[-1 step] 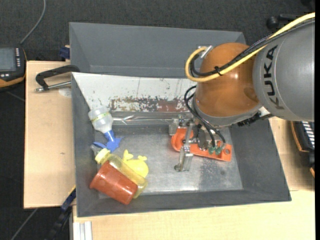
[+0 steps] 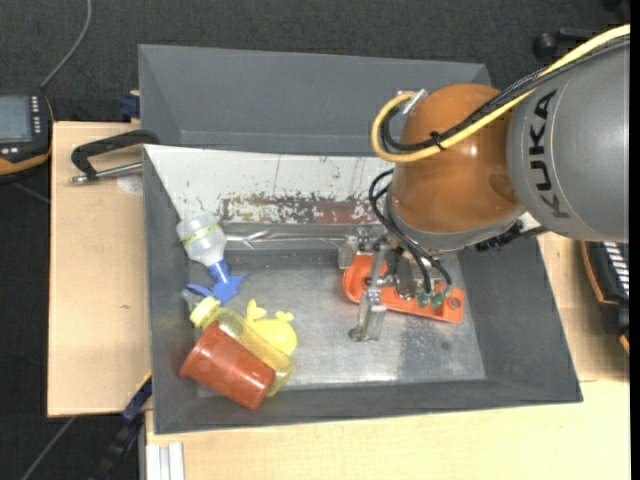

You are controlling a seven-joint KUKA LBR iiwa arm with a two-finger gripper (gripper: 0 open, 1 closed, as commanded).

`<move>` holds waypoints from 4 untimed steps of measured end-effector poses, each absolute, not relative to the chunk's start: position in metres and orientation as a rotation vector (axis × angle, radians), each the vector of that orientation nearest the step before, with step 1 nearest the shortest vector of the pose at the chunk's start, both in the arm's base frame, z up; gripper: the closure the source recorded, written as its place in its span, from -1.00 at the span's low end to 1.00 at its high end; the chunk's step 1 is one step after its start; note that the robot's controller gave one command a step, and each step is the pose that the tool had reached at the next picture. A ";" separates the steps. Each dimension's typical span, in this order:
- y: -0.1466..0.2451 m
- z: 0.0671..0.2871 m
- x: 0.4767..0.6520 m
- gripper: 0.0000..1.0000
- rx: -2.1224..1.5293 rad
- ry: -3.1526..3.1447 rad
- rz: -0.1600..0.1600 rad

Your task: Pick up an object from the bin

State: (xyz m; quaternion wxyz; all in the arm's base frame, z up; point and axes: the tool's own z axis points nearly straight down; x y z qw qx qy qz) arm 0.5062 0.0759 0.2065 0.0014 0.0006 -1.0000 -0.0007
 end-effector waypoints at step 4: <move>-0.037 0.072 0.541 1.00 -0.066 -3.149 -0.006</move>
Offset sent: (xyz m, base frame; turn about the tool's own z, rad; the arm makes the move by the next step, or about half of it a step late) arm 0.0178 -0.0518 -0.0635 0.0521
